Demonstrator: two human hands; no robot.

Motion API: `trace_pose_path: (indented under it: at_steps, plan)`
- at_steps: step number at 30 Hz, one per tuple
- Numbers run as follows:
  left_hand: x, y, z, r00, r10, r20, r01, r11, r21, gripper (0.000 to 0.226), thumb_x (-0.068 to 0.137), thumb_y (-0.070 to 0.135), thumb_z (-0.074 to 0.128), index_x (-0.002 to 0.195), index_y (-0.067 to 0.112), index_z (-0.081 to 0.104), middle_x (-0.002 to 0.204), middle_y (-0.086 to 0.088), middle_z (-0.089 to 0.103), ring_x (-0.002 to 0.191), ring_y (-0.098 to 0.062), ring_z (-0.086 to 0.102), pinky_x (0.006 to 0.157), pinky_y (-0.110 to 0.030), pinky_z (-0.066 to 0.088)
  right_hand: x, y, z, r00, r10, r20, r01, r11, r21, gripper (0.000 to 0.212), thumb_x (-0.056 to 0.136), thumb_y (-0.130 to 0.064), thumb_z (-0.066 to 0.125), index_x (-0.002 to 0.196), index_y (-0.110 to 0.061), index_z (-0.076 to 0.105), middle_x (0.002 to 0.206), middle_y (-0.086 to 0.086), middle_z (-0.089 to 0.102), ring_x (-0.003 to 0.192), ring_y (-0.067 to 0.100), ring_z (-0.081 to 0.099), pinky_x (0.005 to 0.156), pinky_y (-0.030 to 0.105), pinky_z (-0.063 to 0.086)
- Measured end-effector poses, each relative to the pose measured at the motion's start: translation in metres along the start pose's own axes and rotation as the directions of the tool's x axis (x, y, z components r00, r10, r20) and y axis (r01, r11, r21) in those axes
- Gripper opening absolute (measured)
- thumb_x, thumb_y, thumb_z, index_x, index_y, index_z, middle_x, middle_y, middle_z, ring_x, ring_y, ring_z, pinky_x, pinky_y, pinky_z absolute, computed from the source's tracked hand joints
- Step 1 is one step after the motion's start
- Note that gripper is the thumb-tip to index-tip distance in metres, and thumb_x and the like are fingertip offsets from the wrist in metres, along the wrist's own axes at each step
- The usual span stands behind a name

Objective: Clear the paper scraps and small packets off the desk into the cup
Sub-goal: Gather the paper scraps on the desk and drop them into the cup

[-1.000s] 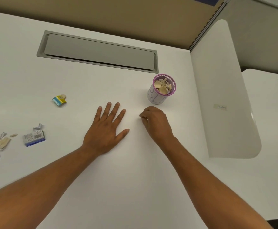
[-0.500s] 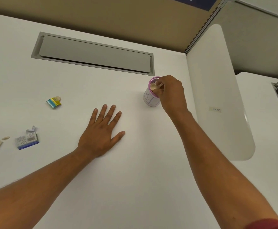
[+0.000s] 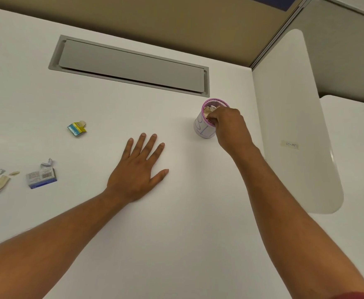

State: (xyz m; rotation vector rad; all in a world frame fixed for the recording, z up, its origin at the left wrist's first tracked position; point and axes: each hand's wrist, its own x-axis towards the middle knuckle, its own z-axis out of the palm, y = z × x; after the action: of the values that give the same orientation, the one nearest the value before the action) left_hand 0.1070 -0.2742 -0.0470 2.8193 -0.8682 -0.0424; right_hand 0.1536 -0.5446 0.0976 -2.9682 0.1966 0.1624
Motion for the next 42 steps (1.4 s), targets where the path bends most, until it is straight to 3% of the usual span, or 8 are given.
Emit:
trace_pose_path:
  at_steps: [10, 15, 22, 26, 30, 33, 38, 42]
  plan:
    - [-0.001, 0.001, -0.011, 0.999, 0.006, 0.046, -0.003, 0.998, -0.058, 0.075, 0.108, 0.067, 0.023, 0.170, 0.025, 0.019, 0.180, -0.003, 0.007, 0.167, -0.029, 0.000, 0.133, -0.055, 0.006, -0.062, -0.036, 0.012, 0.943, -0.118, -0.312, 0.168, 0.976, 0.139, 0.037, 0.107, -0.020, 0.051, 0.143, -0.015, 0.058, 0.152, 0.007, 0.053, 0.143, 0.023, 0.046, 0.118, 0.039, 0.040]
    - [-0.026, -0.003, -0.039, 0.999, 0.034, -0.004, -0.034, 0.975, -0.219, 0.065, 0.110, 0.047, 0.044, 0.166, 0.017, 0.033, 0.178, -0.006, 0.017, 0.166, -0.029, 0.006, 0.134, -0.055, 0.006, -0.112, -0.076, 0.060, 0.965, -0.243, -0.098, 0.255, 0.956, 0.142, 0.045, 0.108, -0.026, 0.048, 0.153, -0.020, 0.046, 0.165, 0.005, 0.035, 0.152, 0.025, 0.033, 0.123, 0.043, 0.033]
    - [-0.154, -0.056, -0.062, 0.978, -0.123, -0.168, 0.116, 0.992, -0.049, 0.051, 0.098, 0.038, 0.062, 0.146, 0.021, 0.061, 0.167, -0.008, 0.045, 0.160, -0.033, 0.031, 0.122, -0.074, 0.025, -0.144, -0.148, 0.121, 0.923, -0.339, 0.181, 0.303, 0.932, 0.202, 0.059, 0.109, -0.044, 0.037, 0.162, -0.032, 0.017, 0.172, -0.007, 0.002, 0.160, 0.016, 0.001, 0.130, 0.042, 0.006]
    - [-0.223, -0.109, -0.071, 0.902, -0.387, -0.190, 0.382, 0.922, -0.061, 0.049, 0.097, 0.042, 0.052, 0.137, 0.021, 0.070, 0.159, -0.011, 0.053, 0.149, -0.040, 0.047, 0.116, -0.064, 0.036, -0.143, -0.197, 0.135, 0.916, -0.366, 0.162, 0.340, 0.926, 0.166, 0.051, 0.108, -0.036, 0.042, 0.157, -0.021, 0.037, 0.170, 0.000, 0.021, 0.159, 0.022, 0.013, 0.130, 0.040, 0.008]
    - [-0.258, -0.154, -0.081, 0.857, -0.492, -0.151, 0.480, 0.870, -0.111, 0.053, 0.096, 0.046, 0.048, 0.136, 0.021, 0.070, 0.153, -0.011, 0.057, 0.139, -0.039, 0.051, 0.105, -0.055, 0.040, -0.123, -0.240, 0.129, 0.938, -0.345, -0.006, 0.339, 0.917, 0.210, 0.027, 0.100, -0.016, 0.058, 0.124, -0.007, 0.069, 0.133, 0.011, 0.063, 0.125, 0.034, 0.058, 0.103, 0.041, 0.050]
    - [-0.259, -0.175, -0.089, 0.850, -0.507, -0.143, 0.489, 0.861, -0.141, 0.054, 0.094, 0.047, 0.047, 0.135, 0.021, 0.070, 0.149, -0.010, 0.058, 0.135, -0.035, 0.049, 0.100, -0.054, 0.042, -0.091, -0.271, 0.118, 0.958, -0.282, -0.059, 0.287, 0.917, 0.276, 0.028, 0.100, -0.015, 0.056, 0.126, -0.010, 0.067, 0.128, 0.006, 0.063, 0.118, 0.028, 0.058, 0.096, 0.039, 0.052]
    - [-0.254, -0.197, -0.100, 0.812, -0.566, -0.144, 0.516, 0.811, -0.275, 0.041, 0.095, 0.032, 0.070, 0.134, 0.022, 0.068, 0.149, -0.006, 0.056, 0.134, -0.034, 0.047, 0.099, -0.055, 0.044, -0.049, -0.310, 0.119, 0.968, -0.250, 0.026, 0.244, 0.959, 0.147, 0.047, 0.104, -0.025, 0.047, 0.150, -0.016, 0.047, 0.157, 0.001, 0.042, 0.135, 0.026, 0.041, 0.105, 0.038, 0.047]
    - [-0.259, -0.211, -0.101, 0.811, -0.574, -0.111, 0.517, 0.793, -0.324, 0.044, 0.095, 0.027, 0.075, 0.138, 0.023, 0.066, 0.152, -0.005, 0.054, 0.138, -0.031, 0.042, 0.101, -0.055, 0.043, -0.058, -0.320, 0.134, 0.949, -0.309, 0.061, 0.309, 0.951, 0.004, 0.034, 0.105, -0.024, 0.040, 0.132, -0.015, 0.058, 0.146, 0.001, 0.053, 0.123, 0.031, 0.049, 0.097, 0.040, 0.046]
